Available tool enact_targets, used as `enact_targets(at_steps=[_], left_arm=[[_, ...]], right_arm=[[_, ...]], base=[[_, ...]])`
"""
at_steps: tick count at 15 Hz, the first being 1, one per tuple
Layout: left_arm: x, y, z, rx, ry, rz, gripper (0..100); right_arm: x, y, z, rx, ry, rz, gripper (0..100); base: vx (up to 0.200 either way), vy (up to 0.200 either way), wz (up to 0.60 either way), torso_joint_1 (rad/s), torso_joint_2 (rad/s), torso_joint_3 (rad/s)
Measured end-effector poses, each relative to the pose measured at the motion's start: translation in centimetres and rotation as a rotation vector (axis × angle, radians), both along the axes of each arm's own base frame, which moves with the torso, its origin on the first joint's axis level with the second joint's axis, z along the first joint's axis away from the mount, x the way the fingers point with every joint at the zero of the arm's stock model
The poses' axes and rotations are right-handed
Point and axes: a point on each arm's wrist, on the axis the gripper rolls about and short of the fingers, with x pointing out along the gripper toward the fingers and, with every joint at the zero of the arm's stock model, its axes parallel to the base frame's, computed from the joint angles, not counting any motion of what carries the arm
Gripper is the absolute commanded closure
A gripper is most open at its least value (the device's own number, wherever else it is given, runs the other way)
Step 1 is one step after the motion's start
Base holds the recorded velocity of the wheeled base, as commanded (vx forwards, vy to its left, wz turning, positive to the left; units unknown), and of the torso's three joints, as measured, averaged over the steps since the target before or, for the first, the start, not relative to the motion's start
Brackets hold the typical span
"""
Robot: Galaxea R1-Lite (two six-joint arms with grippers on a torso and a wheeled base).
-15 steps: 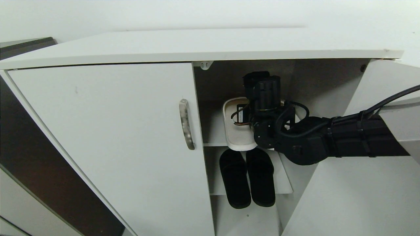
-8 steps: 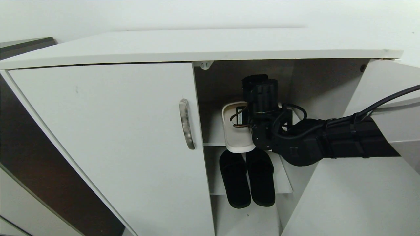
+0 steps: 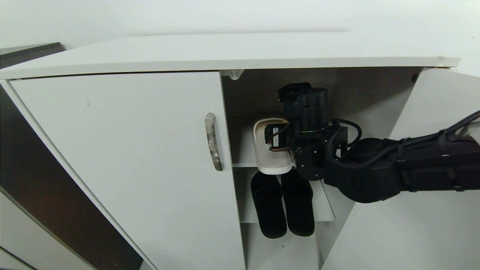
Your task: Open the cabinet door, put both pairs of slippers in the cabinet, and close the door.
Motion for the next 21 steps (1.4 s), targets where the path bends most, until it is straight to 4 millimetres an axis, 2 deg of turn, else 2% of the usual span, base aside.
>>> enact_targets(at_steps=[7, 9, 10, 14, 21], left_arm=[[0.0, 0.0, 0.0, 0.0, 0.0, 0.0, 100], [0.0, 0.0, 0.0, 0.0, 0.0, 0.0, 100], [0.0, 0.0, 0.0, -0.001, 0.0, 0.0, 100], [0.0, 0.0, 0.0, 0.0, 0.0, 0.0, 100], [0.0, 0.0, 0.0, 0.0, 0.0, 0.0, 100]], right_arm=[[-6.6, -1.9, 0.8, 0.007, 0.019, 0.096, 0], [-8.0, -2.6, 0.4, 0.013, 0.035, 0.116, 0], [-8.6, -2.9, 0.1, 0.019, 0.042, 0.123, 100], [-9.9, -3.7, -1.2, 0.054, 0.035, 0.144, 100], [-9.8, -3.6, -2.3, 0.026, 0.058, 0.14, 100]], base=[[0.0, 0.0, 0.0, 0.0, 0.0, 0.0], [0.0, 0.0, 0.0, 0.0, 0.0, 0.0], [0.0, 0.0, 0.0, 0.0, 0.0, 0.0], [0.0, 0.0, 0.0, 0.0, 0.0, 0.0], [0.0, 0.0, 0.0, 0.0, 0.0, 0.0]])
